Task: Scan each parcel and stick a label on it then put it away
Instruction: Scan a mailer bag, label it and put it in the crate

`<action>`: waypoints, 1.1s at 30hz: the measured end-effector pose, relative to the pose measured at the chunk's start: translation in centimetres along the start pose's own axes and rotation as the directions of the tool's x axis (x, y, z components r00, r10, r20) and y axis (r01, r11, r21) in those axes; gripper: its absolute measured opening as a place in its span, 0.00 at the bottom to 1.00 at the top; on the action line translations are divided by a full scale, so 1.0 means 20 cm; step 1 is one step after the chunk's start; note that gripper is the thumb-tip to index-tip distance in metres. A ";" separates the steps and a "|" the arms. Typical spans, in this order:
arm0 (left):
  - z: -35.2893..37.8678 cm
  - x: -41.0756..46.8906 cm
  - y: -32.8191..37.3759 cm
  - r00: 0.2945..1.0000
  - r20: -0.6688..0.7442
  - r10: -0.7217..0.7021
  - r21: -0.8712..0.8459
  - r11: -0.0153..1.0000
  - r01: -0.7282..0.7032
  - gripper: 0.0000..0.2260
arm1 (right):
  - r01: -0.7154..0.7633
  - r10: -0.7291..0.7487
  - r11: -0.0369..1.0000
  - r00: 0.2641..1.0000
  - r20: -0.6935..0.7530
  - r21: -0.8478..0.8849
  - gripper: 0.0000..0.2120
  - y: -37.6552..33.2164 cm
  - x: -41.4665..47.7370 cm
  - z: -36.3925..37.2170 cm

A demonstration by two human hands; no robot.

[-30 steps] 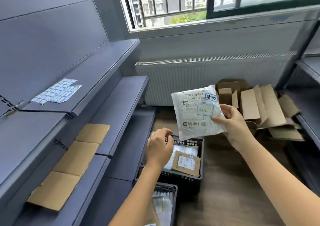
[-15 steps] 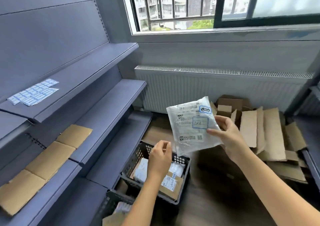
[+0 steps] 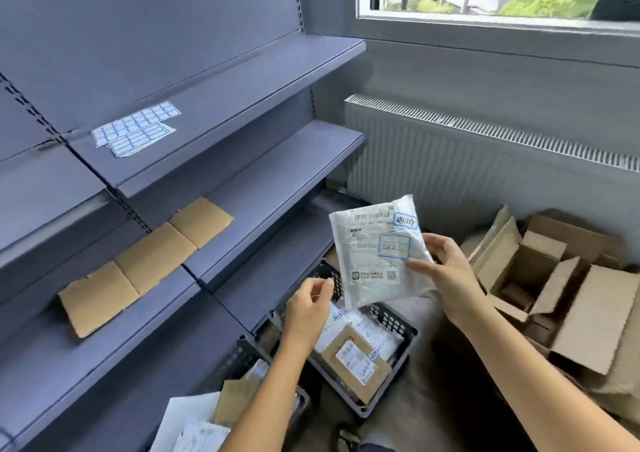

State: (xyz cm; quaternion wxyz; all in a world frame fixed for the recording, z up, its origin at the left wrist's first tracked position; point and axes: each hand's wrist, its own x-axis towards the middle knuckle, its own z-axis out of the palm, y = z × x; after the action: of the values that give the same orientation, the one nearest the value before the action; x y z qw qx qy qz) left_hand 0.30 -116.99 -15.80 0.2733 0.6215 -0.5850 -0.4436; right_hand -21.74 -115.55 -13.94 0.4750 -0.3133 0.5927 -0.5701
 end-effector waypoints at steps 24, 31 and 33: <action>0.27 0.82 -0.83 0.839 -0.073 -0.539 -0.605 0.693 0.392 0.12 | -0.222 0.267 0.940 0.952 0.151 -0.261 0.12 0.92 0.99 0.49; 0.73 1.06 -1.47 0.723 -0.028 -0.690 -0.636 0.570 0.520 0.11 | -0.330 0.433 0.858 0.877 0.209 -0.393 0.13 1.64 1.10 0.37; 0.86 1.13 -1.63 0.702 -0.008 -0.712 -0.658 0.532 0.533 0.11 | -0.359 0.483 0.829 0.846 0.226 -0.428 0.13 1.83 1.13 0.36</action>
State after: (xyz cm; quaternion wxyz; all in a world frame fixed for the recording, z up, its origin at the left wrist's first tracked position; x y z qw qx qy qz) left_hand -0.58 -130.45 -56.94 0.3584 0.7214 -0.1004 -0.5841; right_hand -16.89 -133.29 -53.50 0.6133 -0.3458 0.6576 -0.2680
